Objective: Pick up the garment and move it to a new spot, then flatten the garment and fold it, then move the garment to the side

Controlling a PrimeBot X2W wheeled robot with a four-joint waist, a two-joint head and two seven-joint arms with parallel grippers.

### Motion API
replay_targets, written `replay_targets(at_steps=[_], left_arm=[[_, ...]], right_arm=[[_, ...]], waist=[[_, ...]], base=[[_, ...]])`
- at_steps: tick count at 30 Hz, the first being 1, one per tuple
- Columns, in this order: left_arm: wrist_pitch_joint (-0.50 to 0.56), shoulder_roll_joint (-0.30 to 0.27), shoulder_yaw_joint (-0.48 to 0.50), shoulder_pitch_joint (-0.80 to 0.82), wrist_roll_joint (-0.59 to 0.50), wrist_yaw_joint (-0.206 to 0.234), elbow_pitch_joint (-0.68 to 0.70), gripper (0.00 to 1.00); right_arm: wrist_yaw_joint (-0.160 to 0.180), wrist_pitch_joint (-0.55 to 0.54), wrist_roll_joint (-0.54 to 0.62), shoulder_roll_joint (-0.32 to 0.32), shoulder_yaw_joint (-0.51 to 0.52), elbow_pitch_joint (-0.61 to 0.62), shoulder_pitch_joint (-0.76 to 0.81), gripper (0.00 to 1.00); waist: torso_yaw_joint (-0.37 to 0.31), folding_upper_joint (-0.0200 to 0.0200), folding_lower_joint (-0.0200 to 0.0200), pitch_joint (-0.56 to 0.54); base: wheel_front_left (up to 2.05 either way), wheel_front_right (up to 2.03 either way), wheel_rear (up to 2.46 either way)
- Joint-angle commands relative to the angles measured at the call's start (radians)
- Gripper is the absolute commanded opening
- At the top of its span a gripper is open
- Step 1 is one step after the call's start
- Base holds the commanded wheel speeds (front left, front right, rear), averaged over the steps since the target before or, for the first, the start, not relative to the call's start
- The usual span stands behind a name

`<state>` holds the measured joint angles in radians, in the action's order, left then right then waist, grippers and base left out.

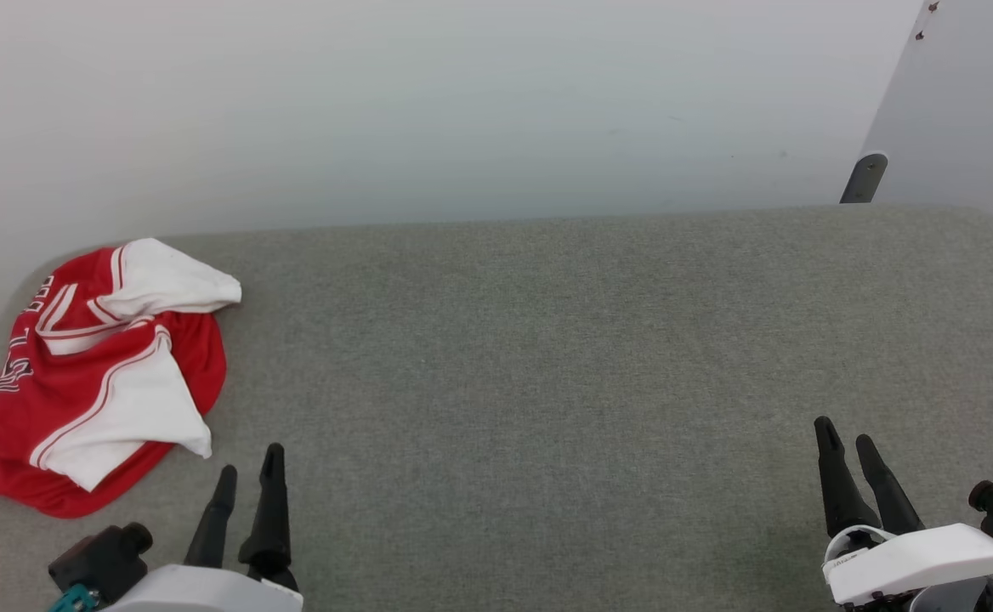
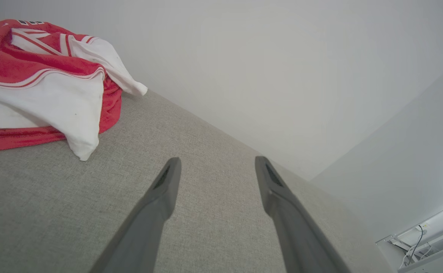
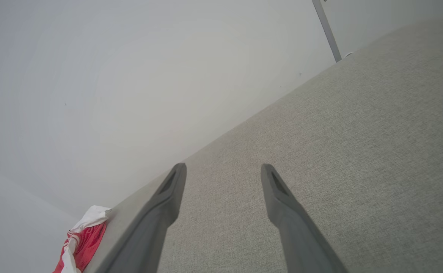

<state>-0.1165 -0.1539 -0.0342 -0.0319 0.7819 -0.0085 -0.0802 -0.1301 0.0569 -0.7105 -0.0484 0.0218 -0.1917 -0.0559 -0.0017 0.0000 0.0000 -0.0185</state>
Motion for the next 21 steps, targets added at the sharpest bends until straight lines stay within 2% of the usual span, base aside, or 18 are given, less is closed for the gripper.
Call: replay_targets(at_steps=[1,21], left_arm=[[-0.010,-0.005,-0.001,-0.001,-0.028,0.001,0.017,1.00],[-0.062,-0.009,0.007,-0.030,-0.274,-0.018,0.071,1.00]], right_arm=[[-0.001,0.007,0.027,-0.001,-0.003,0.016,-0.005,1.00],[-0.001,0.045,0.216,-0.001,-0.019,0.039,-0.007,1.00]], waist=[[0.000,0.0000,0.0000,0.000],[-0.004,0.0000,0.0000,-0.004]], base=[[0.00,0.00,0.00],[0.00,0.00,0.00]])
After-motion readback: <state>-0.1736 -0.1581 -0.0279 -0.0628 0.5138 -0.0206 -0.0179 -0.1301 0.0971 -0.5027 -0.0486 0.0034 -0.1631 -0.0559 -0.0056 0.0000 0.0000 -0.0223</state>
